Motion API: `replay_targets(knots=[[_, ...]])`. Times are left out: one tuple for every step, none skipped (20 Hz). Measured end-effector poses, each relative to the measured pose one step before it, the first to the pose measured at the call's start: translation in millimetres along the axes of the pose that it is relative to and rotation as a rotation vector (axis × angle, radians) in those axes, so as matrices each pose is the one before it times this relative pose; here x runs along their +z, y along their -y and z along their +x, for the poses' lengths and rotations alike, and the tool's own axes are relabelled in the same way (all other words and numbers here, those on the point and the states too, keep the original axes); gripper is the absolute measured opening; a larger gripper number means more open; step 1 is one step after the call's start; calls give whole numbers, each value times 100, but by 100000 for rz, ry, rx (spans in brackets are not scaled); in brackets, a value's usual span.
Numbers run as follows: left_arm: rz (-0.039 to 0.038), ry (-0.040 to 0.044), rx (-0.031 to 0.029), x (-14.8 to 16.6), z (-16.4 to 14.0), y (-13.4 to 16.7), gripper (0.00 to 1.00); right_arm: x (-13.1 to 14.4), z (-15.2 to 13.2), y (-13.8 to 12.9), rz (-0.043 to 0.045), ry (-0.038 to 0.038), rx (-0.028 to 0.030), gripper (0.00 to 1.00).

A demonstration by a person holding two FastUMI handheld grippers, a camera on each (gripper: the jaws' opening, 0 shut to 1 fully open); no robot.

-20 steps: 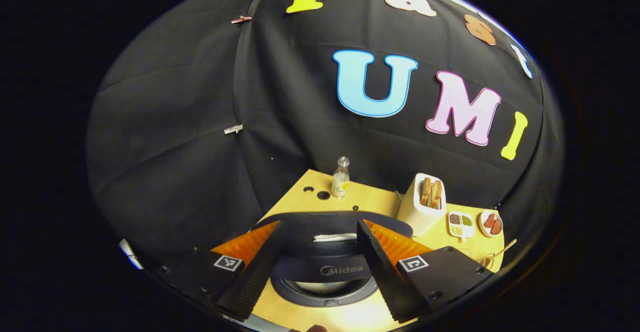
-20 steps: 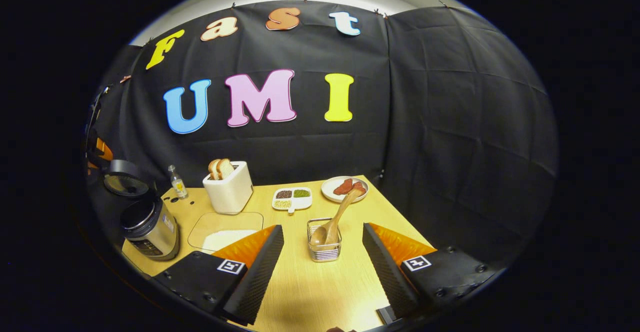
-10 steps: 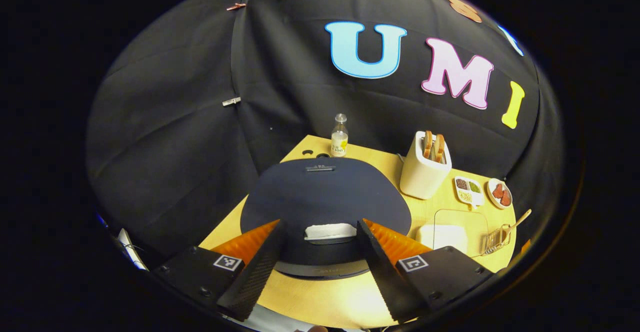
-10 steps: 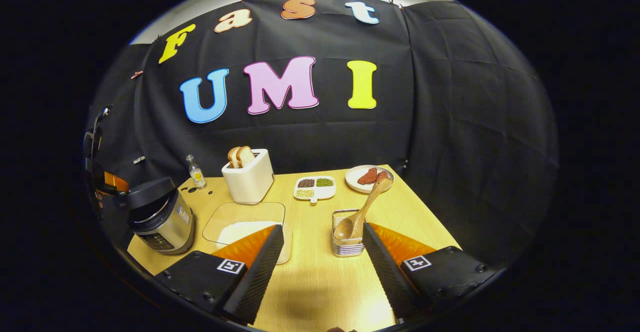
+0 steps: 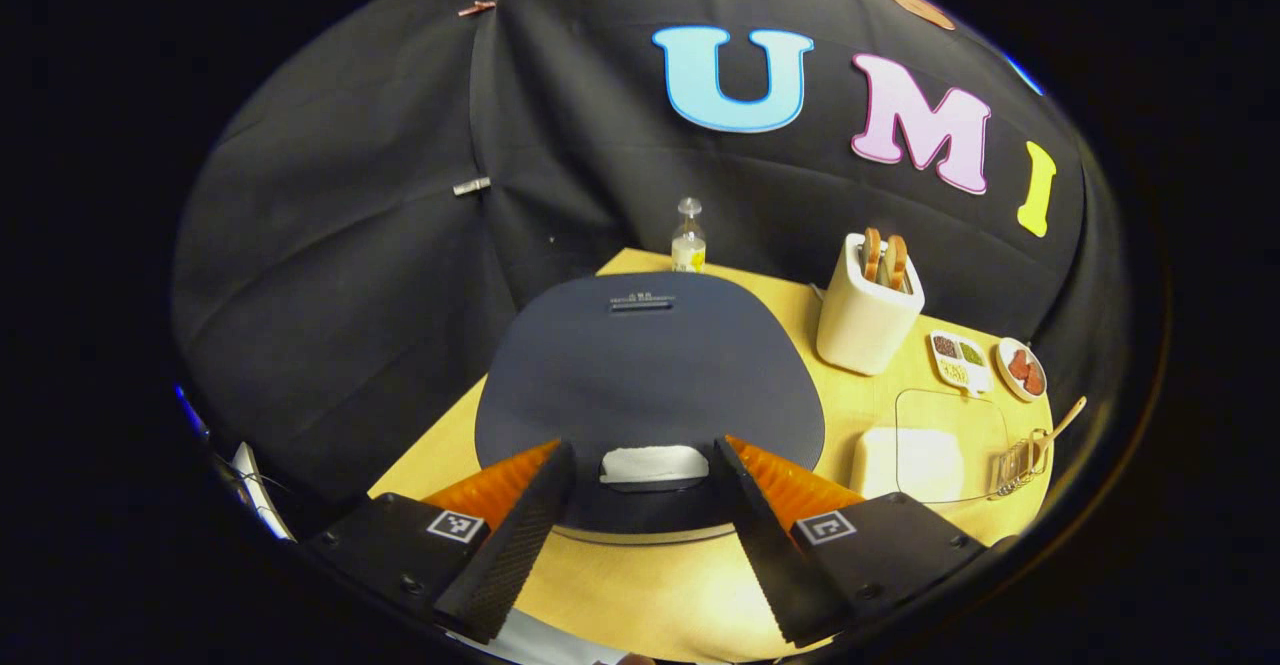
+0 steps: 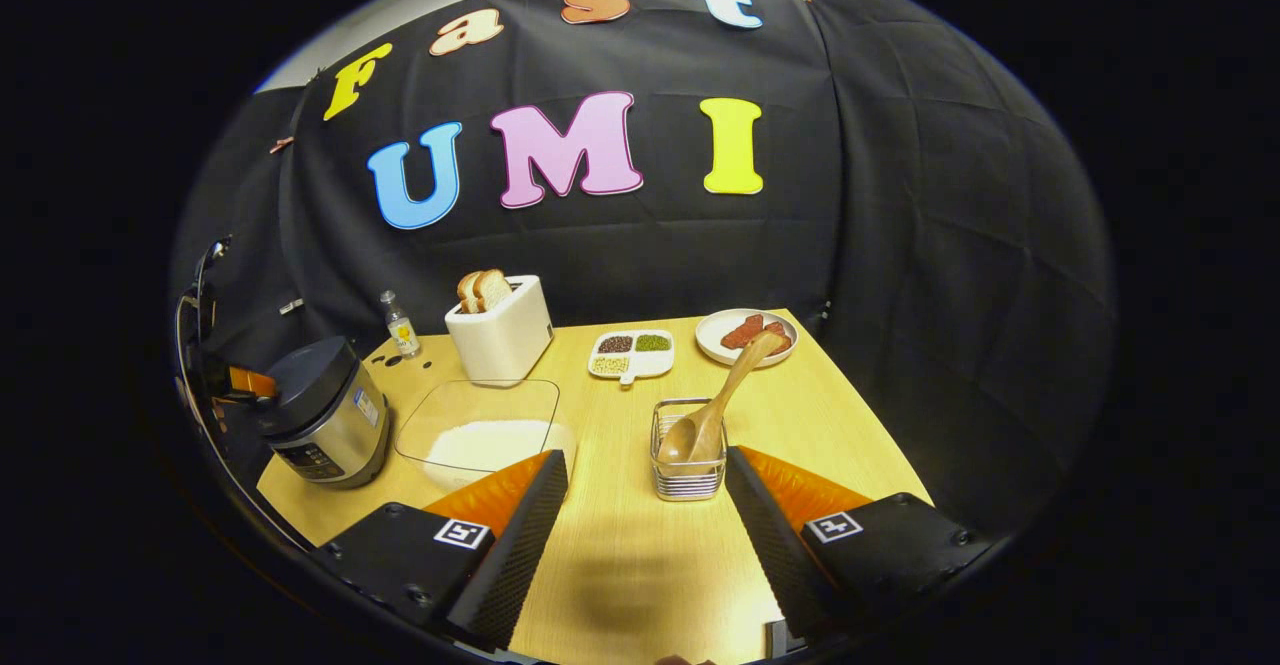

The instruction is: Close the left gripper, press the button to open the rice cooker; take a wooden spoon from the chopstick holder with the right hand, scoop a spoonful of rice and pour it into the rice cooker, then put the wooden spoon back into the chopstick holder.

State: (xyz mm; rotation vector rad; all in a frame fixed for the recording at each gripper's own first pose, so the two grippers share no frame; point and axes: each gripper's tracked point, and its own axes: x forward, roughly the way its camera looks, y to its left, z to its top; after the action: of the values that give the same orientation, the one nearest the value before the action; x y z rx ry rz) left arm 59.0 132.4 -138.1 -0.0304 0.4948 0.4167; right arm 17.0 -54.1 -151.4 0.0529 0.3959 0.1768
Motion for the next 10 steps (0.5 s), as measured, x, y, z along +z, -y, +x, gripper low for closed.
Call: replay_targets(knots=[[47, 2442, 332, 338, 25, 20, 98, 23, 223, 572, 330, -478, 247, 99], [-1069, 815, 611, -313, -130, 74, 98, -6, 251, 453, 980, -503, 402, 98], [-1409, 1083, 610, 99, 35, -51, 98, 109, 248, 298, 1351, -264, 786, 99], [-390, 1118, 615, -55, -87, -38, 98, 100, 117, 146, 828, -225, 946, 99], [-180, -31, 290, -292, 106, 48, 99, 8, 250, 143, -240, -84, 977, 99], [-452, -1659, 260, -661, 184, 5, 99, -84, 158, 202, -1115, -181, 826, 99], [-318, 534, 384, 201, 100, -32, 99, -141, 69, 109, -1470, -361, 951, 99], [349, -340, 186, -183, 66, 229, 99, -104, -20, 14, -1092, -203, 960, 99], [-233, 320, 121, 59, -16, -73, 99, -111, -52, -82, -652, -260, 812, 99], [-76, 1340, 386, 359, -100, -139, 99, -9, -102, 55, 9, 31, 369, 99]])
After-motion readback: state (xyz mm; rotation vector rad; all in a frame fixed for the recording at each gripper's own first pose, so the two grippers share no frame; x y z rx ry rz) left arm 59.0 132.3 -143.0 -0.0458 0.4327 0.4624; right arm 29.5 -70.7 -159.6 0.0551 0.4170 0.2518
